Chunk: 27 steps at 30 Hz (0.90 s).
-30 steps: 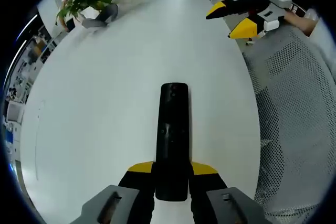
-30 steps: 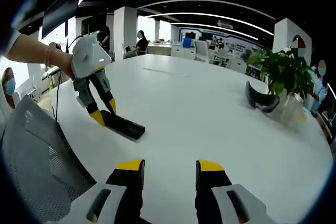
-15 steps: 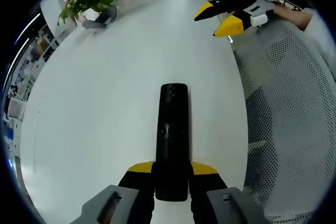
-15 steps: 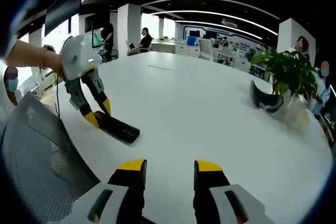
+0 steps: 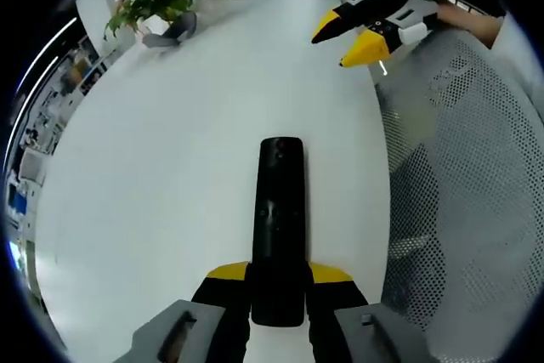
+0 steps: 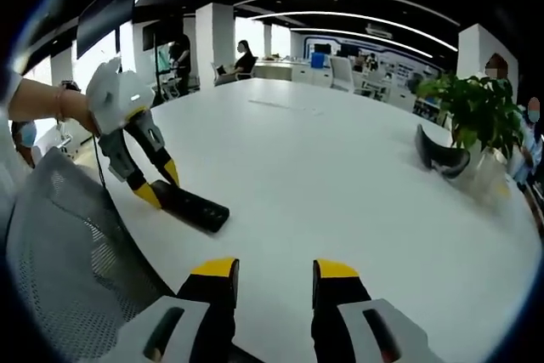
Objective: Press the specified remote control buttons in sequence, fully releasing each button before pressing the next.
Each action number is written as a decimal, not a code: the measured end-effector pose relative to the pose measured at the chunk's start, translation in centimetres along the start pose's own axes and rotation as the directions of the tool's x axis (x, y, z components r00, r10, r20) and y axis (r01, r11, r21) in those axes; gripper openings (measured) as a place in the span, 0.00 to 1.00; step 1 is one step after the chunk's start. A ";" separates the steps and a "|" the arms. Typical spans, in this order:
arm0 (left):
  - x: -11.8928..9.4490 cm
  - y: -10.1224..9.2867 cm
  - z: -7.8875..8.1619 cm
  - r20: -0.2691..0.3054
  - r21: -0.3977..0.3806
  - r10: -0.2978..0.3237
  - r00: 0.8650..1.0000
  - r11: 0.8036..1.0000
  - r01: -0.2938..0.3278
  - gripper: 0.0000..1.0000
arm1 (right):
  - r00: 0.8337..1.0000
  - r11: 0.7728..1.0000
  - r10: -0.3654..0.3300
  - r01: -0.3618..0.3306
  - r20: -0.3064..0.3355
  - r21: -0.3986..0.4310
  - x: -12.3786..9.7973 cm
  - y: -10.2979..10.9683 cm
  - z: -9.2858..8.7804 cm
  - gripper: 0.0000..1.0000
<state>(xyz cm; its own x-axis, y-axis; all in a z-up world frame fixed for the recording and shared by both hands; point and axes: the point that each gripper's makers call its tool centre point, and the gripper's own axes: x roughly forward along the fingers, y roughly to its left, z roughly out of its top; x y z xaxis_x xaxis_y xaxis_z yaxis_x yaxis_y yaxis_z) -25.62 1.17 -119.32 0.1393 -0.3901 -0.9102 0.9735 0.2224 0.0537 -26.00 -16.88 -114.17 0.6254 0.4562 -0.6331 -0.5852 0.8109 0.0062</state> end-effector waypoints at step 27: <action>-0.2 -1.4 0.2 0.336 0.181 -0.150 0.930 0.979 0.092 0.24 | 0.875 0.849 0.448 -0.481 -0.183 -0.220 0.8 9.0 -0.3 0.11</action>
<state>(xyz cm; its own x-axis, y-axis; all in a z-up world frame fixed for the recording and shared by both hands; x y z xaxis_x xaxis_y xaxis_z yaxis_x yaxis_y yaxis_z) -26.94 0.78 -119.16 0.0445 -0.6959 -0.7168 0.9989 0.0198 0.0428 -30.93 -9.36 -114.88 0.1904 0.6956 -0.6927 -0.9109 0.3884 0.1396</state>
